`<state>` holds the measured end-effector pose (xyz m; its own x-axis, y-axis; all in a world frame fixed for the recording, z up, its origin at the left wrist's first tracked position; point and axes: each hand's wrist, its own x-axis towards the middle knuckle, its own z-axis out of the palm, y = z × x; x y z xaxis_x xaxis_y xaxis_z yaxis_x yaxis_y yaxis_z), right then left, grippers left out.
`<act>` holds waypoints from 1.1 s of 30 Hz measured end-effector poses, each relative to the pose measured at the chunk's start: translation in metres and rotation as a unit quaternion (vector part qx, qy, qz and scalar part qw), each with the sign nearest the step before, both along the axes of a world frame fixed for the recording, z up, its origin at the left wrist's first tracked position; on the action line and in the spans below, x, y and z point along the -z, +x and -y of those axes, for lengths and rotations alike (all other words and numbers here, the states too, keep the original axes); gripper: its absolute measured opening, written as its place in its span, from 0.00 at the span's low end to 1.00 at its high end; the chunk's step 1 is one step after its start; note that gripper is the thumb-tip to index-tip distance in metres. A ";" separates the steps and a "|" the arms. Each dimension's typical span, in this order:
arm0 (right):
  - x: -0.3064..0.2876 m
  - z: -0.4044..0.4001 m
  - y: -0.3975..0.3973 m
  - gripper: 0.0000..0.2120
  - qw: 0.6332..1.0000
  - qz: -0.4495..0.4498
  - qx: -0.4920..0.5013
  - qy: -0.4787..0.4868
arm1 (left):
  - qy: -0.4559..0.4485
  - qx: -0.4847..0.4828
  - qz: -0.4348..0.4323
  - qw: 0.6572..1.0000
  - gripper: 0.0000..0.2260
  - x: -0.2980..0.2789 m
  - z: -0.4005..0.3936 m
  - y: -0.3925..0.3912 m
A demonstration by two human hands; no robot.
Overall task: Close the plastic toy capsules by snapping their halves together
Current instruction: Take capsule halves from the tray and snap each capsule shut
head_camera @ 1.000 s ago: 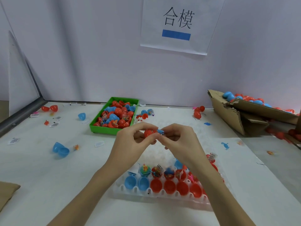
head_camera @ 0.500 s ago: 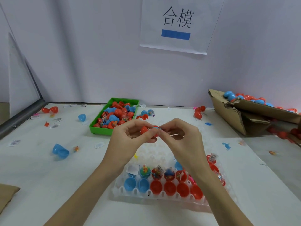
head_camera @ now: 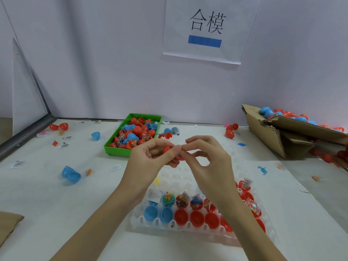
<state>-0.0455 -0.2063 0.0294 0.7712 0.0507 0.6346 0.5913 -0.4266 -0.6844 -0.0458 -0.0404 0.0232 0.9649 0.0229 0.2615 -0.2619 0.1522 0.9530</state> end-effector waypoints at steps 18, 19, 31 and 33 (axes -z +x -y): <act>-0.002 0.001 0.000 0.09 0.985 -0.102 -0.080 0.112 | 0.077 0.004 0.052 0.996 0.16 -0.007 -0.002 -0.002; -0.002 0.002 0.000 0.09 0.986 -0.096 -0.080 0.113 | 0.092 0.017 0.062 0.994 0.16 -0.007 -0.002 -0.002; -0.005 0.002 -0.002 0.09 0.978 -0.112 -0.114 0.137 | 0.193 -0.033 0.167 0.966 0.18 0.006 -0.002 0.003; -0.005 0.000 -0.003 0.10 0.981 -0.101 -0.113 0.122 | 0.181 -0.050 0.167 0.968 0.16 0.008 0.000 0.003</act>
